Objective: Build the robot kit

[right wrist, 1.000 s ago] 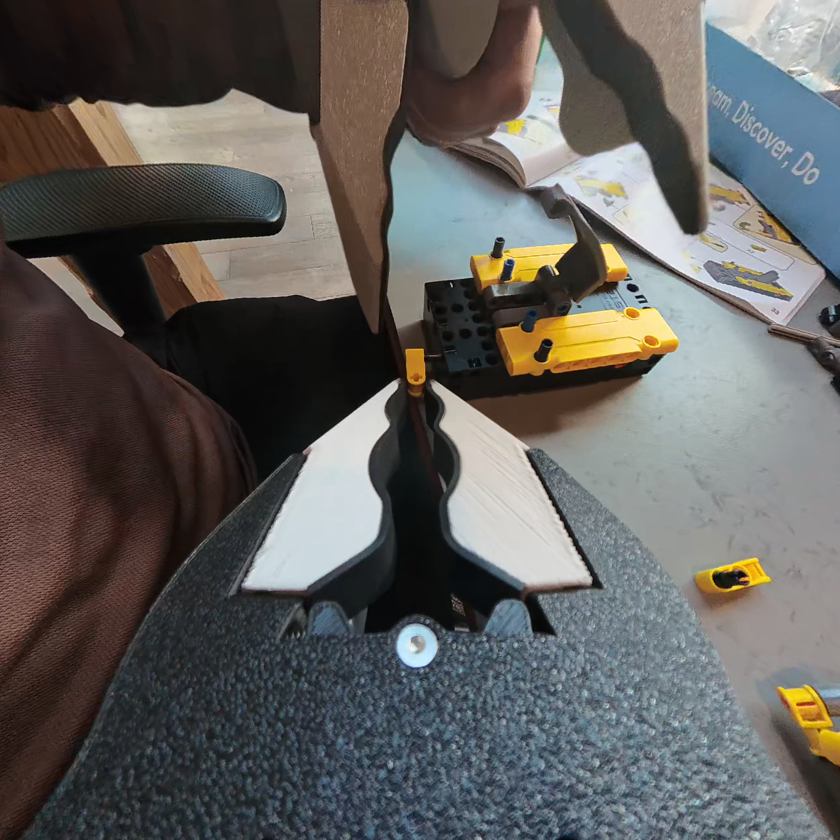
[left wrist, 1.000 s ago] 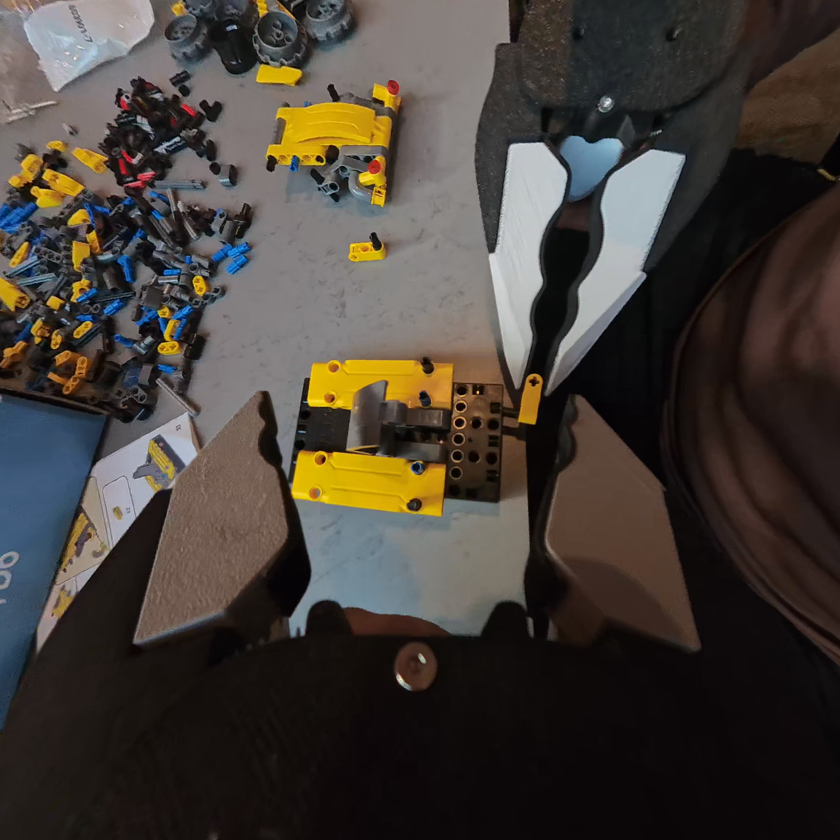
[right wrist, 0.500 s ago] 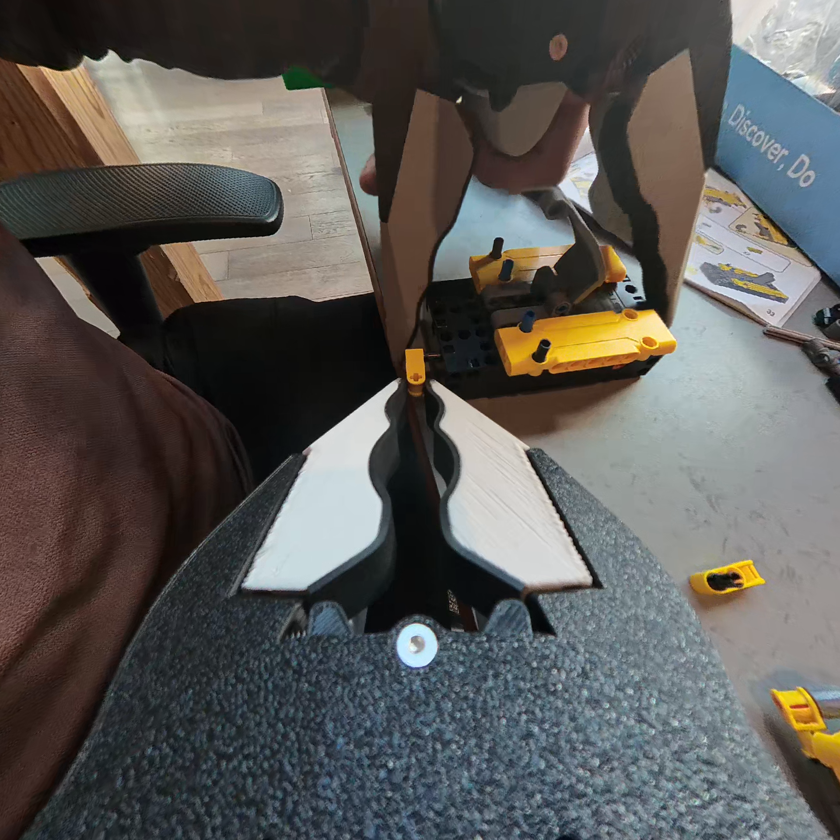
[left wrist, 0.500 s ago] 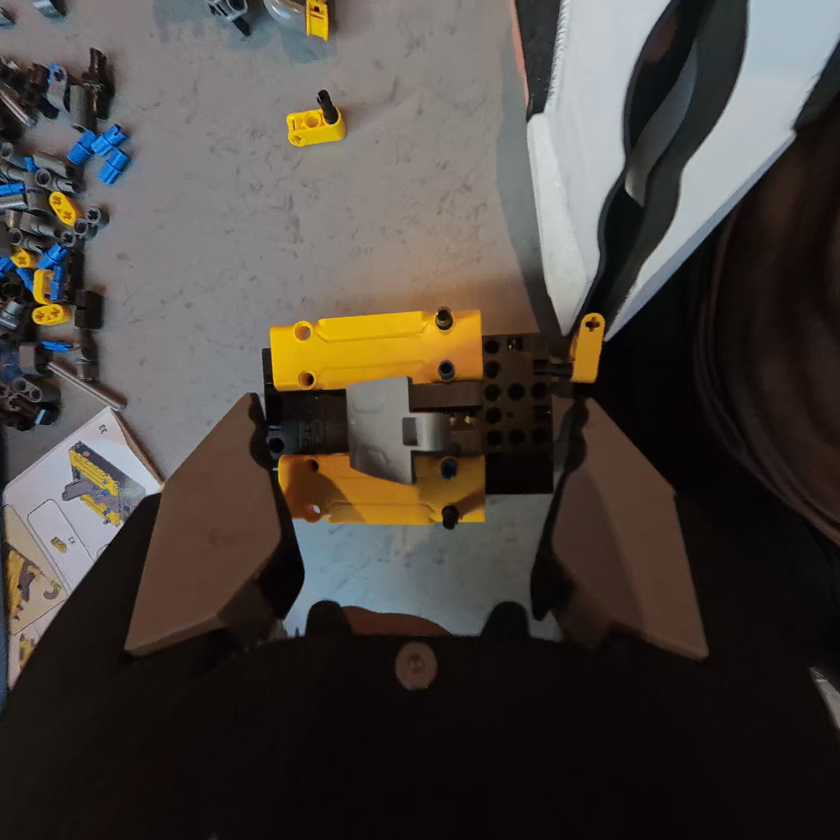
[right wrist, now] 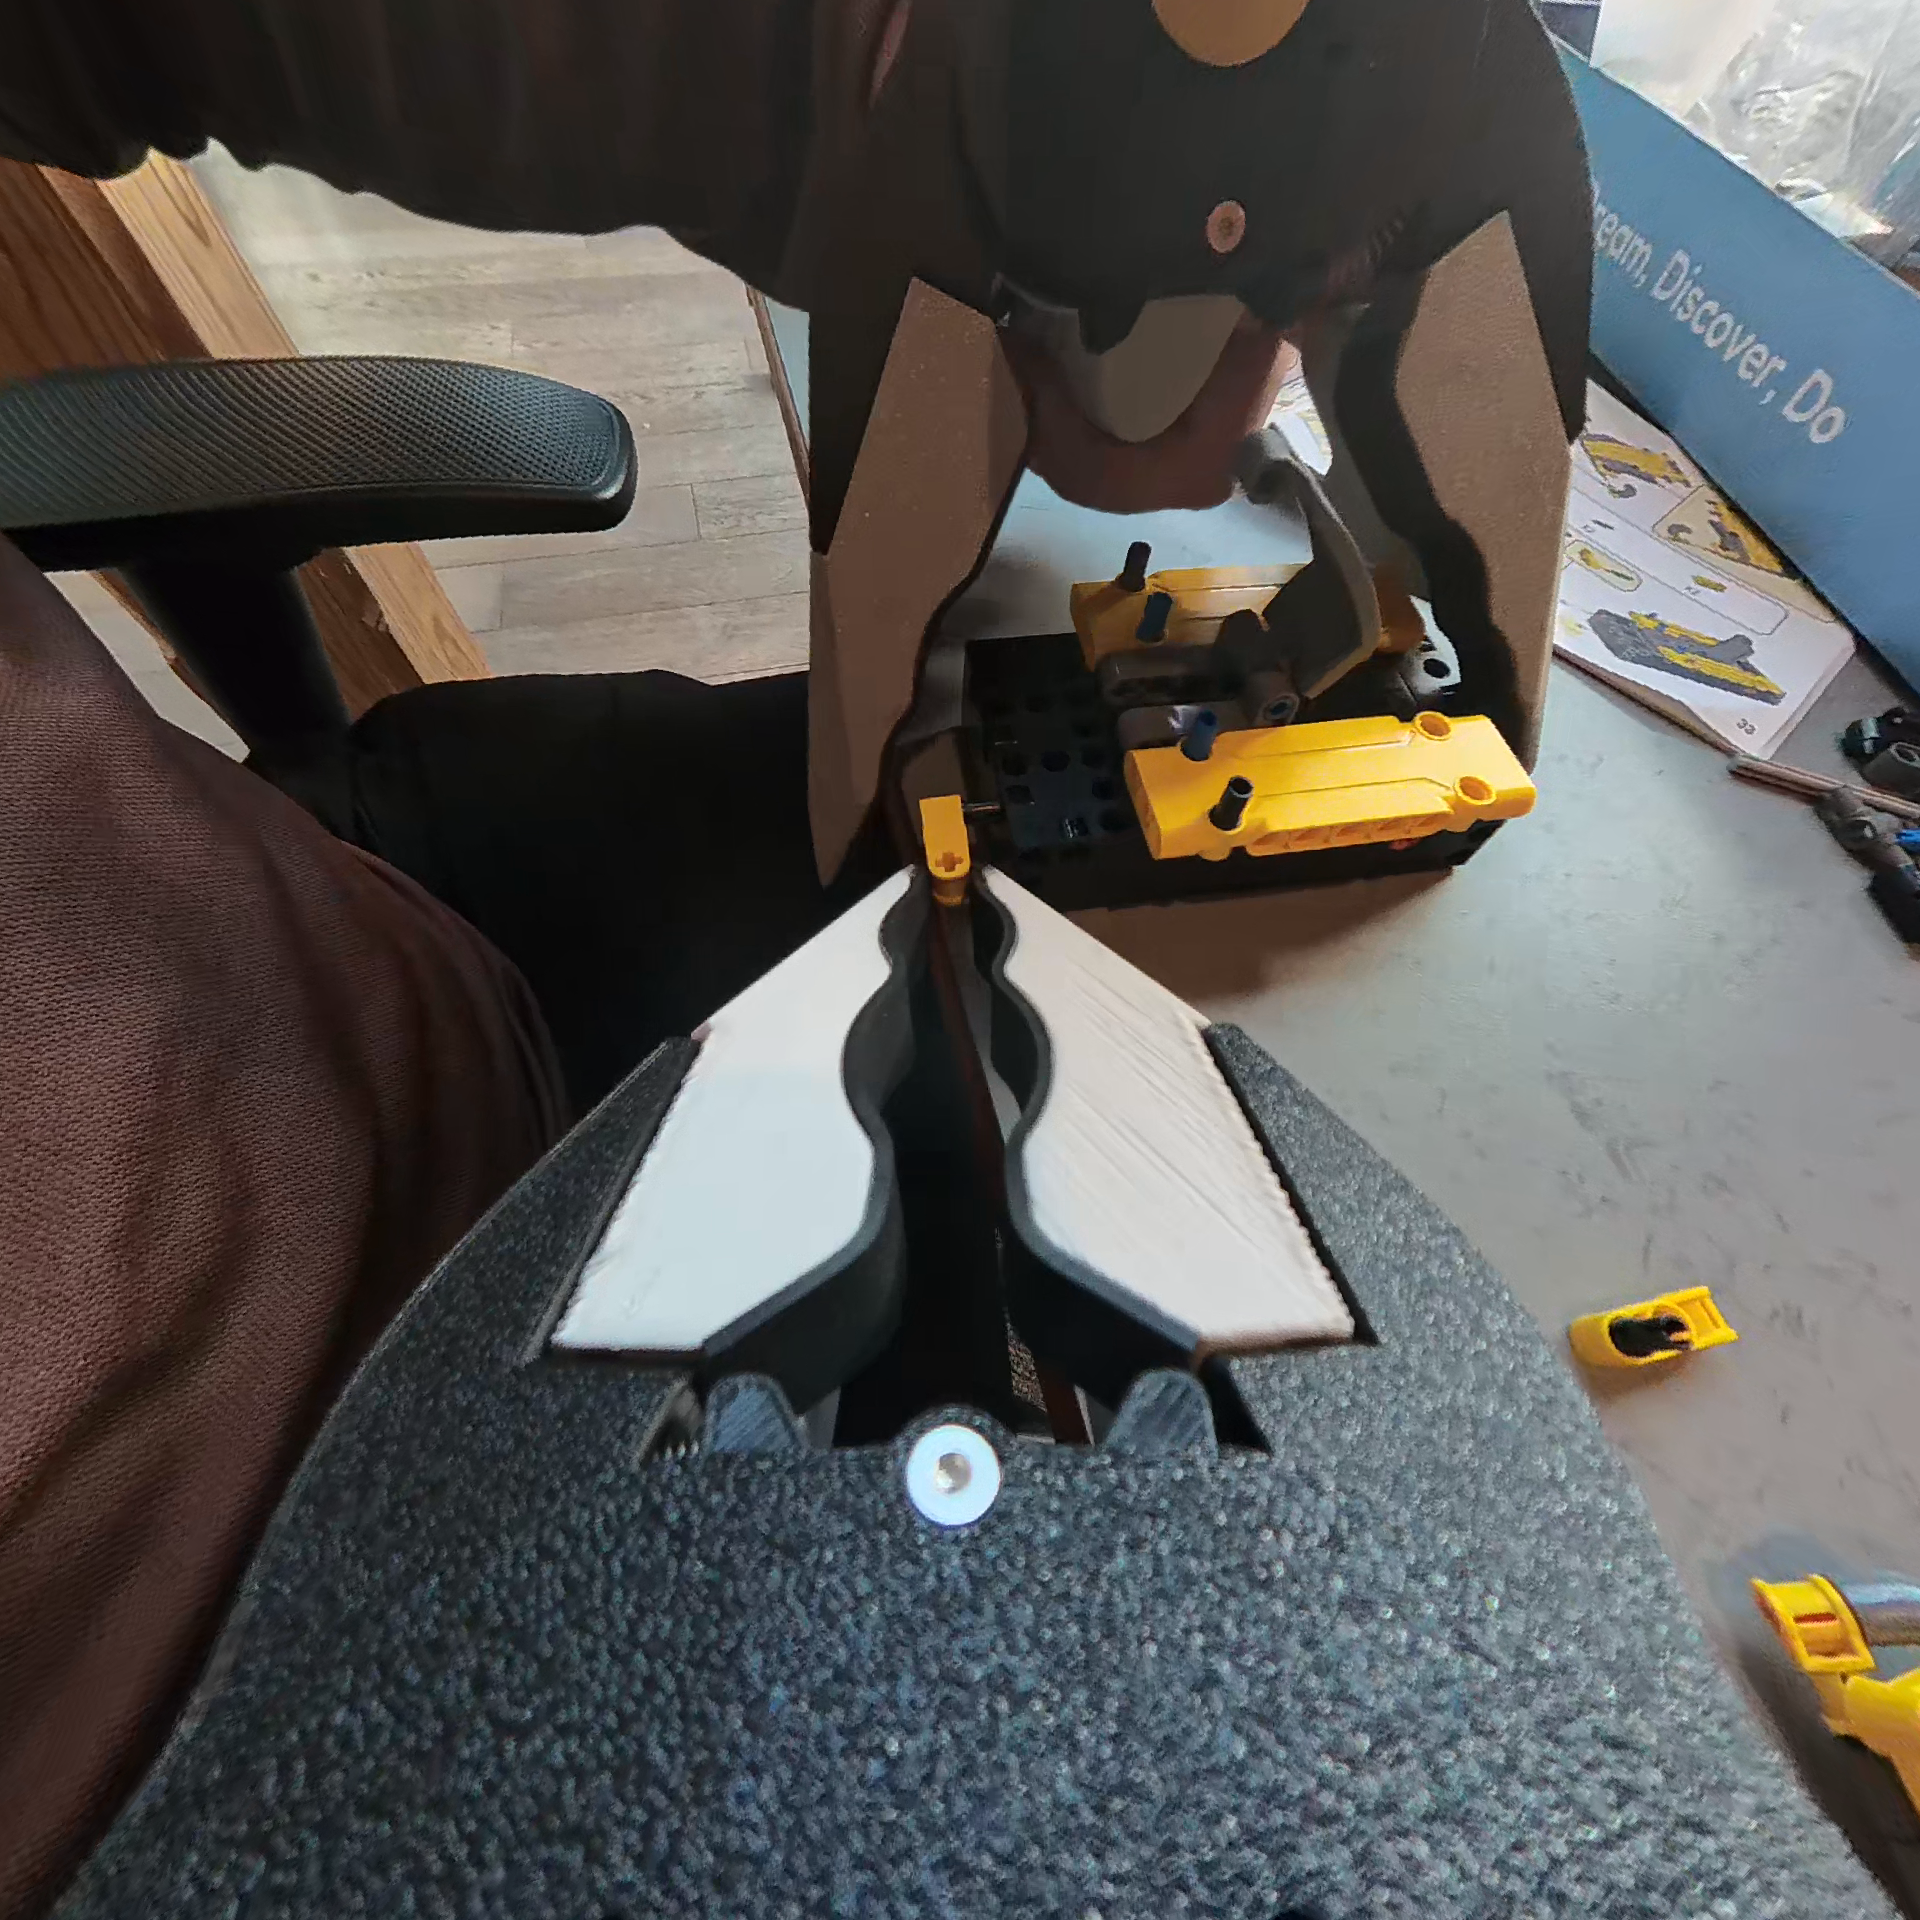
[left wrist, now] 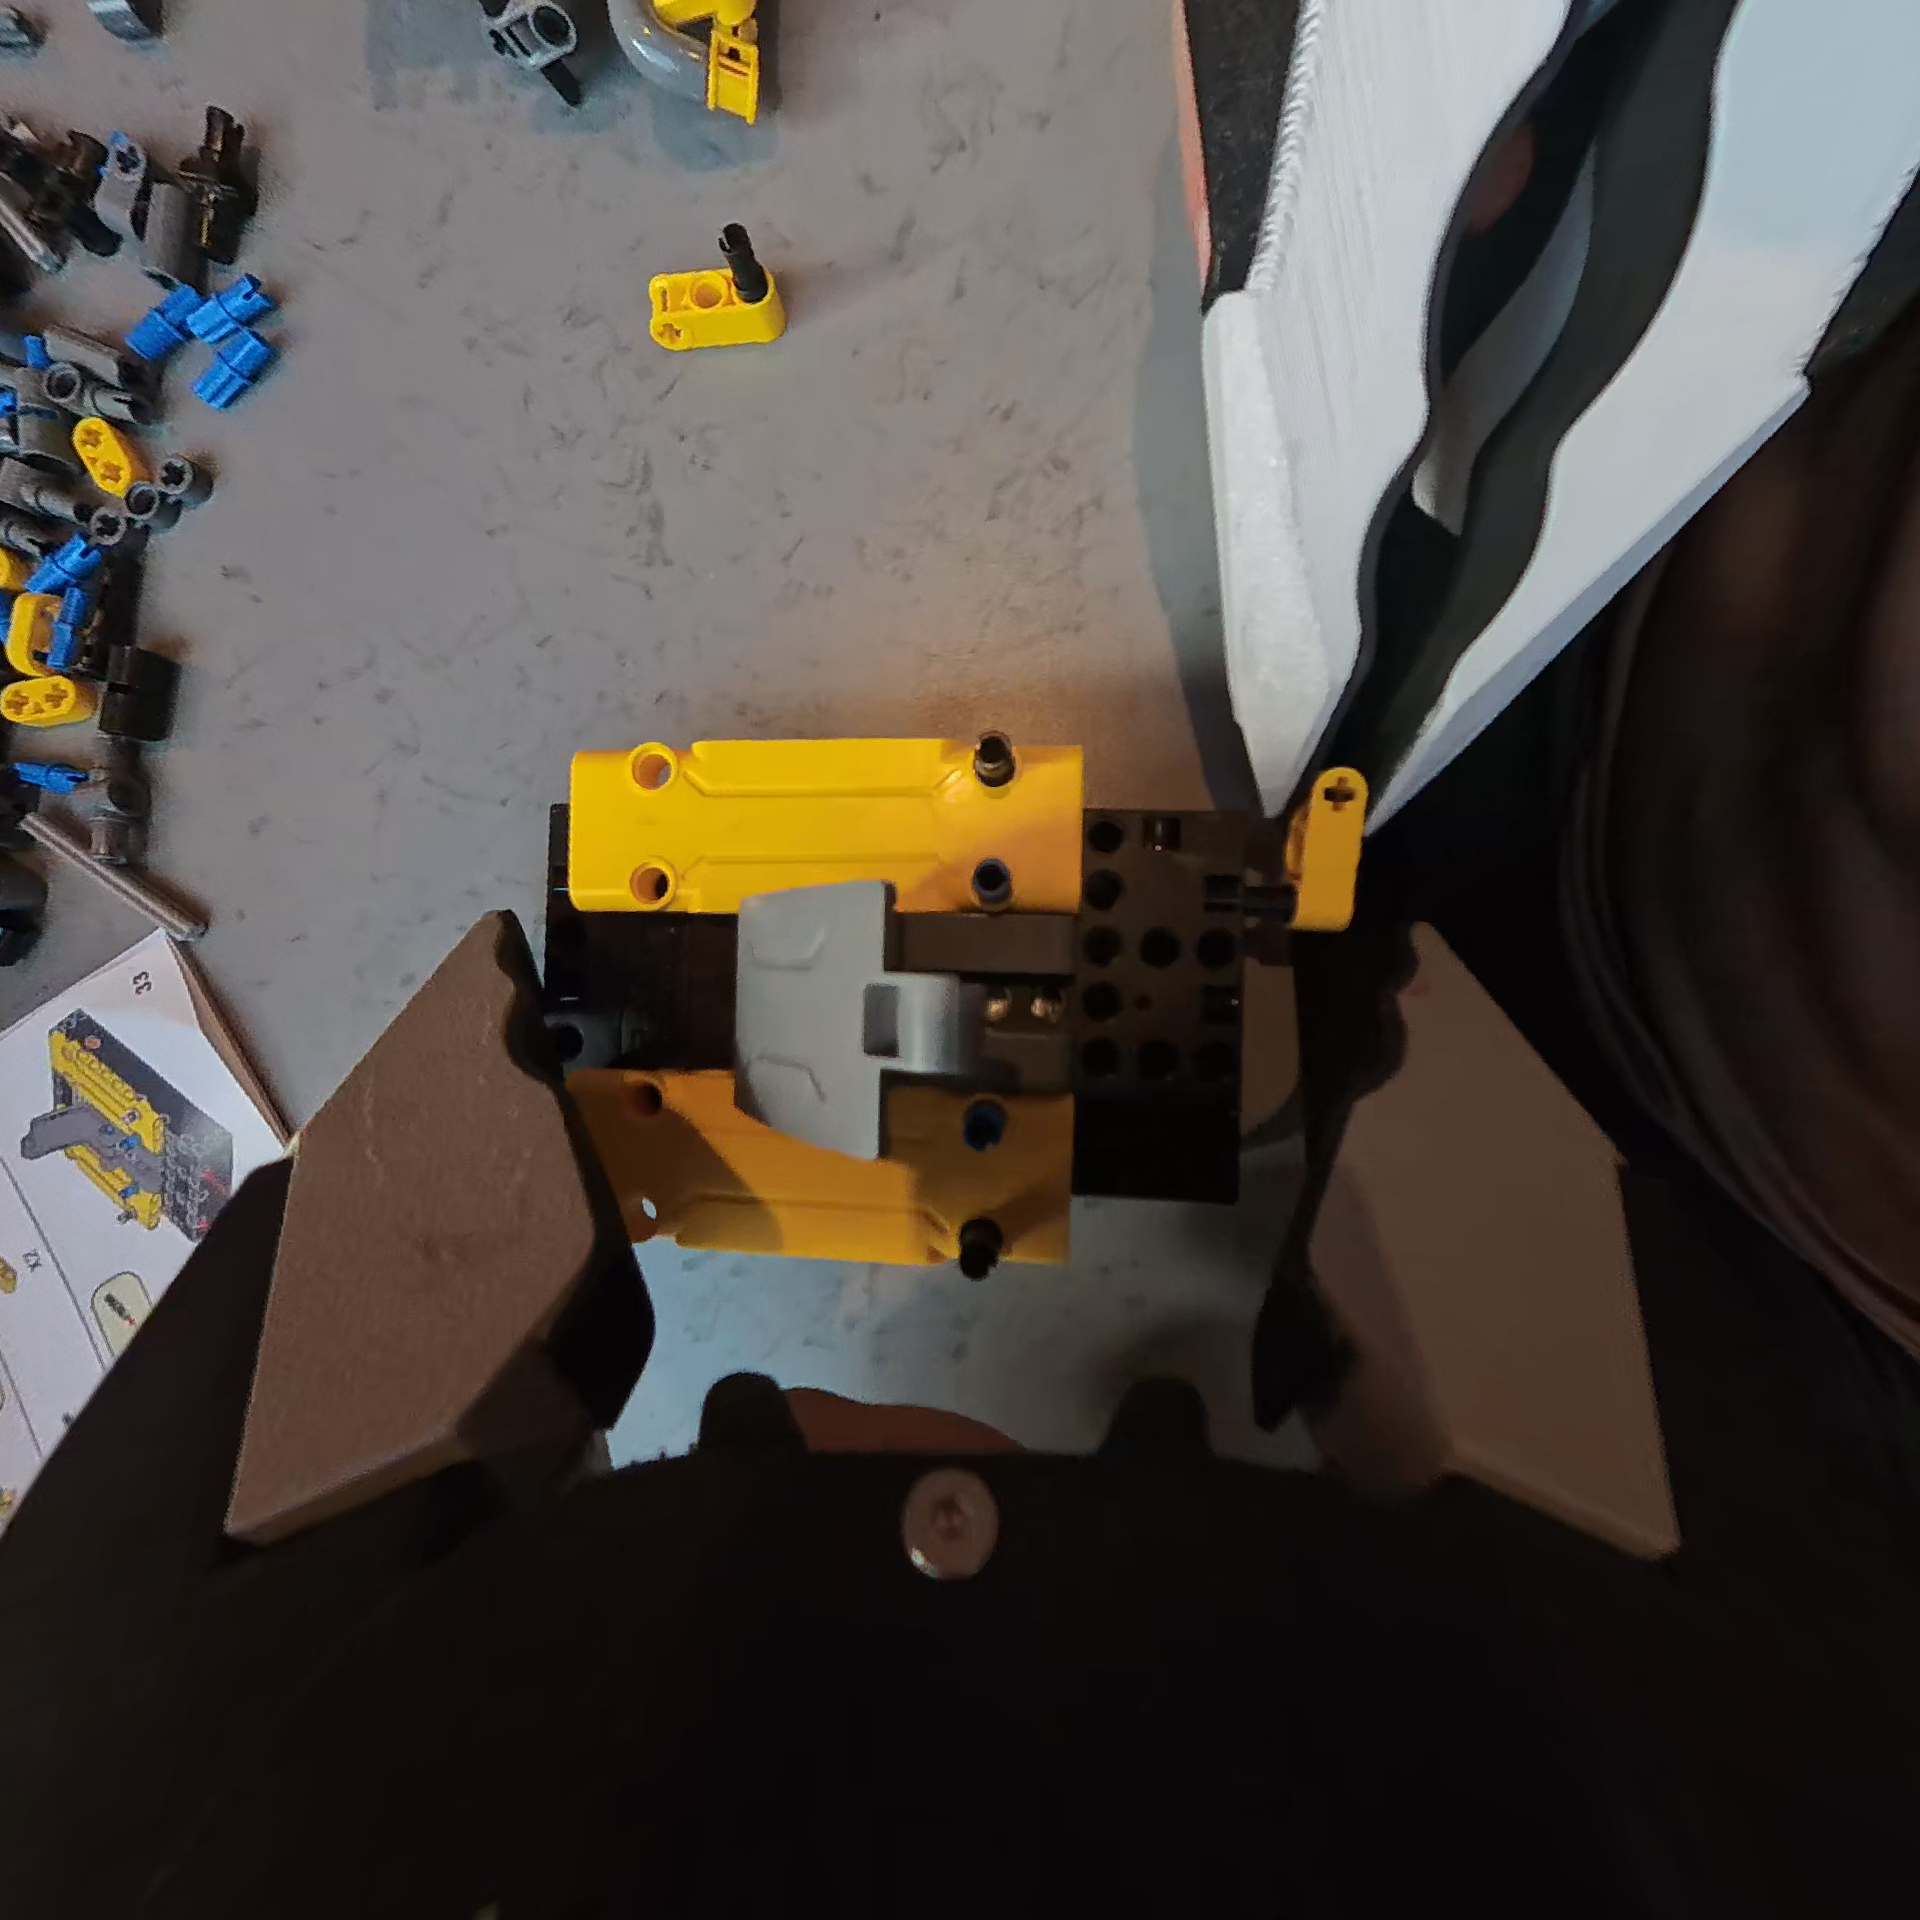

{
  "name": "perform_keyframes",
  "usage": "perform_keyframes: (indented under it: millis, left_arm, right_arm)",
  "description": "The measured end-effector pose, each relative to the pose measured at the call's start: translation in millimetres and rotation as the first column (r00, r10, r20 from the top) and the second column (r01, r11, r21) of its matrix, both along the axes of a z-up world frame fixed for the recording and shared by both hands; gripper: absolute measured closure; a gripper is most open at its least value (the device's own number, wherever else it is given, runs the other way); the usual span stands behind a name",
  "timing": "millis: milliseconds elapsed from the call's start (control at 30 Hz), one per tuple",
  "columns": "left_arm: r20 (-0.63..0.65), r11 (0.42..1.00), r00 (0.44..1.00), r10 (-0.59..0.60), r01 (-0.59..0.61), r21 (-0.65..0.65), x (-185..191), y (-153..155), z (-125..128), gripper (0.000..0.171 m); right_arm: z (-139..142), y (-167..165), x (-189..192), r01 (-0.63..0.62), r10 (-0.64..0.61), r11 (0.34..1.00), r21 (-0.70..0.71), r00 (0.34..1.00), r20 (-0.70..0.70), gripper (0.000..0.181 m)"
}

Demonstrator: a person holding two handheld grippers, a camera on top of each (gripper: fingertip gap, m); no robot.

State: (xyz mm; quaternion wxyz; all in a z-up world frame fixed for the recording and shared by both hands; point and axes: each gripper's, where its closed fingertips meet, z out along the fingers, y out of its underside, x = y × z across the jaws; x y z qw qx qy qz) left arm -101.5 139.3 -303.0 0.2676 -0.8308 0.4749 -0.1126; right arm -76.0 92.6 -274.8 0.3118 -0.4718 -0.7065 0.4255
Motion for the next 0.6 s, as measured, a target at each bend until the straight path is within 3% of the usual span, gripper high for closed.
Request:
perform_keyframes:
  millis: [233, 467, 600]
  left_arm:
    - [-0.002, 0.999, 0.999, 0.038, -0.038, 0.026, -2.0, 3.6, 0.3, 0.027]
    - [0.016, 0.996, 0.996, 0.083, -0.083, -0.03, -0.4, 0.0, 0.4, 0.015]
    - [-0.018, 0.996, 0.996, 0.087, -0.087, -0.002, -2.2, 3.9, -2.2, 0.024]
  right_arm:
    - [-1.3, 0.4, 0.2, 0.004, -0.004, 1.0, 0.01, 1.0, 0.013, 0.178]
    - [-0.5, 1.8, -0.9, 0.015, -0.016, 1.0, 0.024, 1.0, 0.026, 0.178]
    - [-0.8, 0.4, 0.5, -0.004, 0.002, 0.999, 0.035, 0.999, 0.044, 0.178]
